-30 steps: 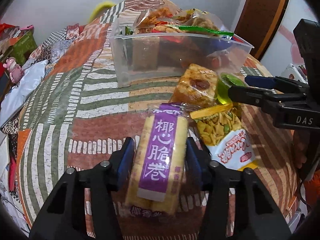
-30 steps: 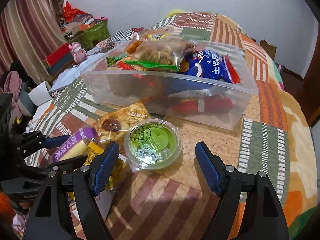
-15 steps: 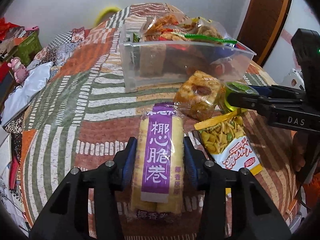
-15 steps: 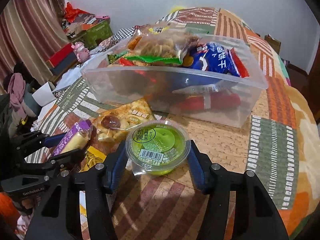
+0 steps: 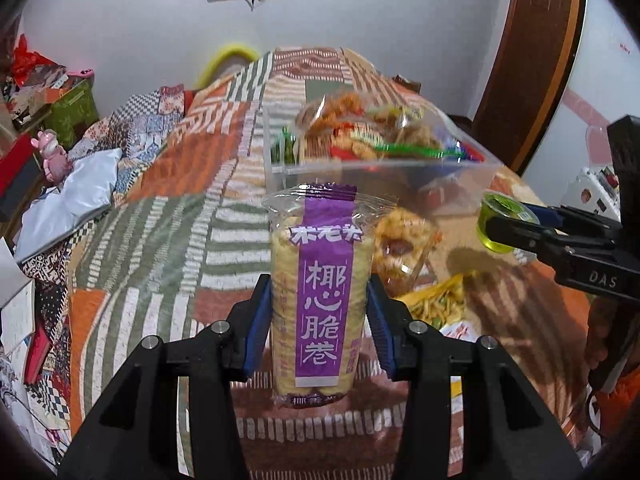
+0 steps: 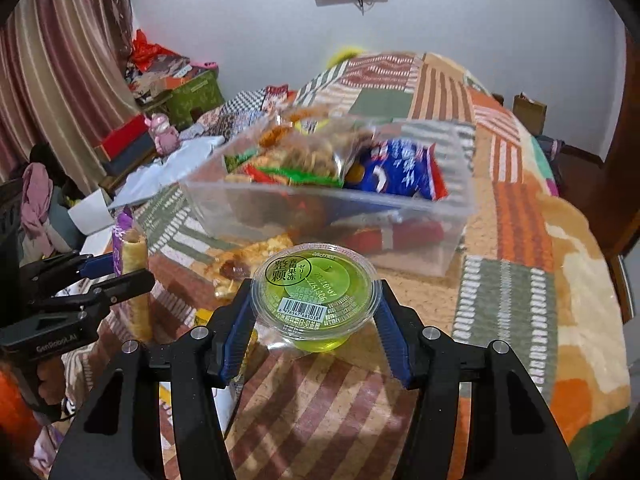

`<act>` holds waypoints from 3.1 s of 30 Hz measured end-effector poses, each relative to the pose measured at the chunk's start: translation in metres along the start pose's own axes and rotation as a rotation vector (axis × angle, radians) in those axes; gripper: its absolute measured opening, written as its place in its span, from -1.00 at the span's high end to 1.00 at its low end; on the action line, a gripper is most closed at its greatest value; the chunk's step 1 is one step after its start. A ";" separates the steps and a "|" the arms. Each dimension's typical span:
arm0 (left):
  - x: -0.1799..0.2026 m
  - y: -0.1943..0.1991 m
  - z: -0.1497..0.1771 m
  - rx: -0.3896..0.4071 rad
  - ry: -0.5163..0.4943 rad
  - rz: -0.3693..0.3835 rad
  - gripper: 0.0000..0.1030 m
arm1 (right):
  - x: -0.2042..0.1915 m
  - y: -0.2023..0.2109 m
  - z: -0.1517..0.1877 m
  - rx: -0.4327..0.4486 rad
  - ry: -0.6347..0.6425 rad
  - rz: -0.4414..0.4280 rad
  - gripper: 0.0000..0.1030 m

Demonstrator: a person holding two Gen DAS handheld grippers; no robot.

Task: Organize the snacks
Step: 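Lower the coconut roll pack and jelly cup into the clear box and open both tools, then grasp the cream cake bar with the left tool while the right tool grasps the yellow chip bag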

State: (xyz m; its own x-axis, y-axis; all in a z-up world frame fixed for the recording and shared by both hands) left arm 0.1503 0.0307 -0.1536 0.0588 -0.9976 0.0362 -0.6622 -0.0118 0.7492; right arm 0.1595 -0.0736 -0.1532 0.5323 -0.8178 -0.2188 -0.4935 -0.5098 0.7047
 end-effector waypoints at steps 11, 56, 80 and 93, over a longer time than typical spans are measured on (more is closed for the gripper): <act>0.009 0.013 -0.040 0.086 0.013 0.022 0.13 | 0.002 0.024 -0.028 0.097 0.013 0.018 -0.04; 0.015 -0.103 -0.130 0.039 0.019 -0.084 0.13 | 0.046 -0.039 -0.074 0.081 -0.001 0.064 -0.08; 0.016 -0.019 -0.062 0.052 -0.041 -0.058 -0.28 | 0.020 0.005 -0.043 0.081 -0.003 0.083 -0.42; 0.001 0.006 0.002 -0.005 -0.059 -0.022 -0.40 | -0.033 -0.023 0.015 -0.061 0.017 0.009 -0.45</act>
State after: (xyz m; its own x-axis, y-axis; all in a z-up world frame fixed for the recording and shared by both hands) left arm 0.1443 0.0291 -0.1502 0.0294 -0.9994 -0.0194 -0.6573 -0.0339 0.7529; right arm 0.1432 -0.0385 -0.1722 0.5399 -0.8172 -0.2016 -0.4552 -0.4850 0.7467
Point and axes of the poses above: each gripper's, at about its wrist camera, not at the fingertips, and y roughly against the way its jaws point, x to its right, z to its underside, the point moved 7 cm from there along -y, roughly the way its jaws point, and after that the axes turned 5 degrees about -z, right-handed, at the moved point
